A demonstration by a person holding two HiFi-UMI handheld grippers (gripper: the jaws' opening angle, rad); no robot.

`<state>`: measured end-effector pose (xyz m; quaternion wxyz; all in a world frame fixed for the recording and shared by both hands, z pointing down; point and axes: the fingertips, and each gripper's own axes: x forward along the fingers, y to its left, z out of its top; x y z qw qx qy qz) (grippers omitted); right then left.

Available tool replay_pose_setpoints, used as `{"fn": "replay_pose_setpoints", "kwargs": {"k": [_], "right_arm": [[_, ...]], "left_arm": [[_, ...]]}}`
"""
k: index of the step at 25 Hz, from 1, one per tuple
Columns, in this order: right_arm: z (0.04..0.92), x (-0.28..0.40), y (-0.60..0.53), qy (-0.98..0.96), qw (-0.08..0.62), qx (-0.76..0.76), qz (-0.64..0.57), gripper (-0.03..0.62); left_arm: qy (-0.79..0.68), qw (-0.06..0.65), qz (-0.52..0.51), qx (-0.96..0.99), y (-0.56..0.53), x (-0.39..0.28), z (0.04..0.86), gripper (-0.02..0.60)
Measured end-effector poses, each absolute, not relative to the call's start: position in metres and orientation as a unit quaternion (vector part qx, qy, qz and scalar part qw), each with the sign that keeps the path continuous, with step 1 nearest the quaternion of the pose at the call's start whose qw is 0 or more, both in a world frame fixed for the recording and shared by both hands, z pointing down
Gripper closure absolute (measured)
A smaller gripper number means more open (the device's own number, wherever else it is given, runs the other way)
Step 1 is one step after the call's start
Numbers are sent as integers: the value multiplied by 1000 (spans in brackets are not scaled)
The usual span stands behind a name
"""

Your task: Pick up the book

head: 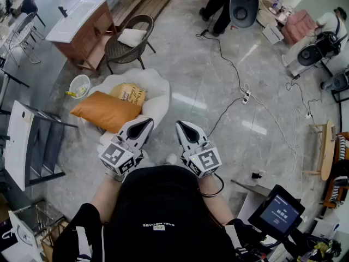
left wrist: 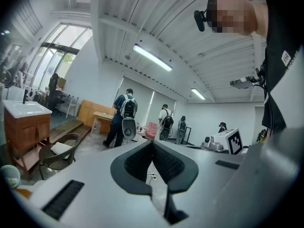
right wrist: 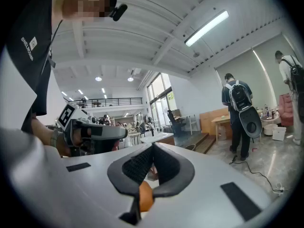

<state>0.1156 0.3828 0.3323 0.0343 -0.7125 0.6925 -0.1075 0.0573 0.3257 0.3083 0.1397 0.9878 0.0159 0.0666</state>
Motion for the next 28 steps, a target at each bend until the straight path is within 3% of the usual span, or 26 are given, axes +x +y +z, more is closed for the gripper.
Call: {"fn": "replay_pose_setpoints", "kwargs": {"k": [18,28], "right_arm": [[332,90,315,689,3,-717,-111,569],[335,74,269,676,24,-726,-125,569]], "left_arm": [[25,151,84,985,257,26,316,568],[11,154,94,984,206,-6,328,568]]}}
